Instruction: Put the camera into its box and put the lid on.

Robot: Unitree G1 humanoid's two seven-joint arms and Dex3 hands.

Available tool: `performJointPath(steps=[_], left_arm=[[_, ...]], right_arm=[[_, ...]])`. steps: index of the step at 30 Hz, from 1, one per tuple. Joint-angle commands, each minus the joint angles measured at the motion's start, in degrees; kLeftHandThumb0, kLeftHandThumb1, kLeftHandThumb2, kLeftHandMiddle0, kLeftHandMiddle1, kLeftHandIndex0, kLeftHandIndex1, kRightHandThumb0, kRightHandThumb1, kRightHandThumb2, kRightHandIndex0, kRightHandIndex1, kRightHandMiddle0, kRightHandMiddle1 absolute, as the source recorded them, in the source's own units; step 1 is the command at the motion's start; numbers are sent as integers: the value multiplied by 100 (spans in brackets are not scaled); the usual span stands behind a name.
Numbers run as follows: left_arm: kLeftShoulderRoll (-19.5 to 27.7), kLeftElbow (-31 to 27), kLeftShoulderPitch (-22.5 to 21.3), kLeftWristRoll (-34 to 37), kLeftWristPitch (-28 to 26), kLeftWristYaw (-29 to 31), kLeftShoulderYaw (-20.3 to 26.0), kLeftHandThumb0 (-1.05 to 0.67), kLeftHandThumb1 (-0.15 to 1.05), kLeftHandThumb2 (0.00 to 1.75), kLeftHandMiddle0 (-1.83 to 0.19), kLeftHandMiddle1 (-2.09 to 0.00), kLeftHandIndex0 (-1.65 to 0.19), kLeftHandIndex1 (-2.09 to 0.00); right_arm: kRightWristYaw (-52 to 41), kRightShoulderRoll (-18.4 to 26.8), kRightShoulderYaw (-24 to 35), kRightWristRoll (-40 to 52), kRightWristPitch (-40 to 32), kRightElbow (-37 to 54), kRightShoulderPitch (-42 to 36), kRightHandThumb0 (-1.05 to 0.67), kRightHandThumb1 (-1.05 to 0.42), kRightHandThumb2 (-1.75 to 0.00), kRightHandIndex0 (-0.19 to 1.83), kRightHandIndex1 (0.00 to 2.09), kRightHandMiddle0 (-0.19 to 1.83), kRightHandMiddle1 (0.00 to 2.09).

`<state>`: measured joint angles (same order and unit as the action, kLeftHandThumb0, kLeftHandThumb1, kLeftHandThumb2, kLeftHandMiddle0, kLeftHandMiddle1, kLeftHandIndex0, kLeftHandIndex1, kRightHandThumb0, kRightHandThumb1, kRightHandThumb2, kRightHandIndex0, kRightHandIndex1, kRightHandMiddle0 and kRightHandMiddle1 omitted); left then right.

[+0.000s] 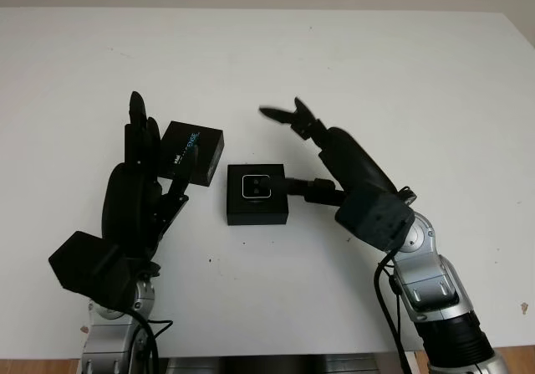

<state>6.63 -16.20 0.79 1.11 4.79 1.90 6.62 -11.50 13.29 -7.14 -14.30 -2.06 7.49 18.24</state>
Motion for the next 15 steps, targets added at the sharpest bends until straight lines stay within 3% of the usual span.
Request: performJointPath(steps=[1,5,9,15], left_arm=[[200,-118,-95,-189,193,4,104,-61,105,29,12,-7,15,-6],[640,-228,-316,-214,172,180,353,-61,105,27,13,-6,15,-6],[1463,-115,-664,-214,250,671,700,-64,105,28,10,-7,11,-7],[2889,167,-1378,126,-373,1865,1032,-72,100,10,10,-6,7,-7]], right_arm=[[33,-70,121,149,-86,183,-31,-81,-105,-34,-11,5,-5,5],[-17,6,318,374,-158,251,95,-81,-105,-39,-11,5,-7,5],[-44,117,541,542,-142,127,248,-81,-105,-41,-6,7,-3,6],[-217,515,742,566,-200,-119,281,-78,-105,-39,-3,8,1,8]])
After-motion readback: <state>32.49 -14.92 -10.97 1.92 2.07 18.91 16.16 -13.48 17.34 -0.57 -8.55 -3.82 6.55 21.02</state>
